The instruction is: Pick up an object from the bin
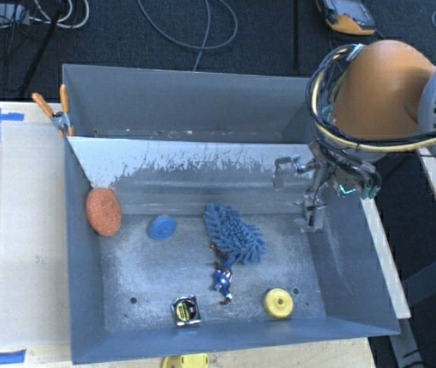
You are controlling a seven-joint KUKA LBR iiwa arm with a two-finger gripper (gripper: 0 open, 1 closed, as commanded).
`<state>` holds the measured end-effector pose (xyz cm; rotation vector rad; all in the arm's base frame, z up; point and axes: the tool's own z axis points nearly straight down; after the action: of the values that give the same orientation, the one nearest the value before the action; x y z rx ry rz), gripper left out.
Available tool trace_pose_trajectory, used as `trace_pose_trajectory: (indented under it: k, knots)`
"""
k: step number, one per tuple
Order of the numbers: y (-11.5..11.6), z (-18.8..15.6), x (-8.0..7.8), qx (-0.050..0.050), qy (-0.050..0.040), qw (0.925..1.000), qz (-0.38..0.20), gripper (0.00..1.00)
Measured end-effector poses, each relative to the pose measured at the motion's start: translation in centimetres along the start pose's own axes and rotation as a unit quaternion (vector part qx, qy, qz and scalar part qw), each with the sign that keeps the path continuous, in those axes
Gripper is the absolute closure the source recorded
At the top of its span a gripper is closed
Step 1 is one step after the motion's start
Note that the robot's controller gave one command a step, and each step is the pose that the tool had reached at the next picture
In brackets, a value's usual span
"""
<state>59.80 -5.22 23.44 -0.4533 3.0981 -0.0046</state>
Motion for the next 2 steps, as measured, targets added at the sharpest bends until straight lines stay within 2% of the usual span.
trace_pose_trajectory:
  k: [1,2]
  knots:
    - [1.9,4.3,-0.8,0.0,0.0007,0.9998,-0.019,0.0]
    - [3.5,8.6,-1.3,-0.003,0.0047,0.9975,-0.071,0.0]
